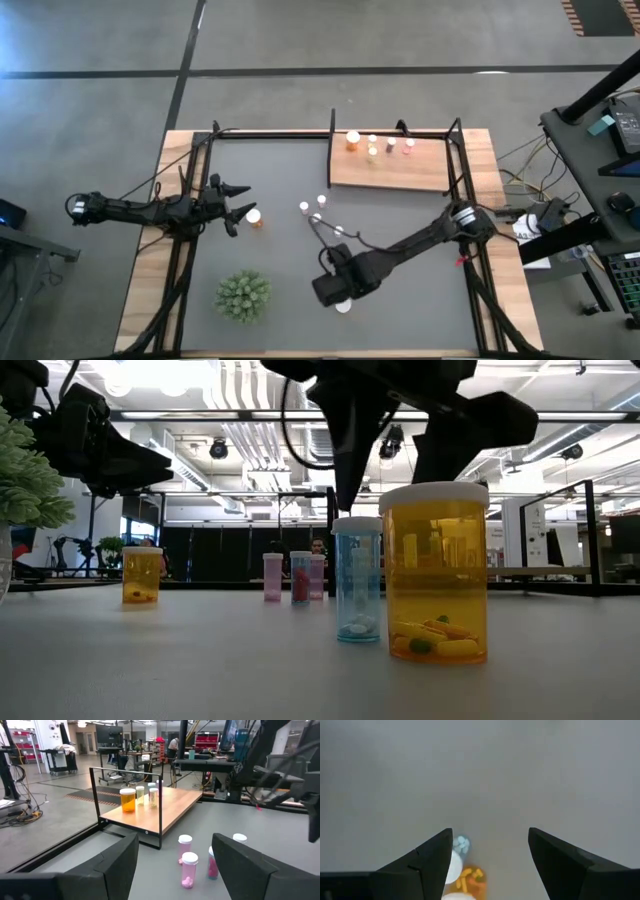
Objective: Pick and place medicine bottles onto shelf by color
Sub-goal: Put the bottom blue pill bottle on the shelf aligned with the other blue pill bottle
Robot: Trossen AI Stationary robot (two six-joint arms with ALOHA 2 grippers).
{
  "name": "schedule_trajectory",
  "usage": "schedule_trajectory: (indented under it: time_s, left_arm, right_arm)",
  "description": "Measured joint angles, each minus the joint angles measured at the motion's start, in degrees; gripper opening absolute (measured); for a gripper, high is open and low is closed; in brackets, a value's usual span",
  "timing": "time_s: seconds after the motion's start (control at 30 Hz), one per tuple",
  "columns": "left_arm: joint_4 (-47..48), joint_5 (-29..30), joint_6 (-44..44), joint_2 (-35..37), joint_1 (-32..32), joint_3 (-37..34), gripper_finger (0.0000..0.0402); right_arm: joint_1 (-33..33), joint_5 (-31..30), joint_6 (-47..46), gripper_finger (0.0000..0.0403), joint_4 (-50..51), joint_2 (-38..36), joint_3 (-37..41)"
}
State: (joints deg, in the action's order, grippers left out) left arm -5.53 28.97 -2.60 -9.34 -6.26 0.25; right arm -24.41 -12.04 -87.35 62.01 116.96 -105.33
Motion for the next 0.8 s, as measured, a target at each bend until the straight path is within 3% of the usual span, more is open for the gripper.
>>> schedule_trajectory:
  time_s: [0.3,0.57,0.8]
  left_arm:
    - [0.0,0.0,0.0,0.0,0.0,0.0,0.0238]
    - [0.0,0.0,0.0,0.0,0.0,0.0,0.0238]
    - [0.0,0.0,0.0,0.0,0.0,0.0,0.0238]
  right_arm:
    - [-2.0,-1.1,6.0,0.0267,5.9,7.1,-12.7]
    - [-3.0,-1.1,7.4,0.0318,5.1,7.4,-12.1]
    - [-3.1,-1.1,8.1,0.0325,3.9,8.6,-11.9]
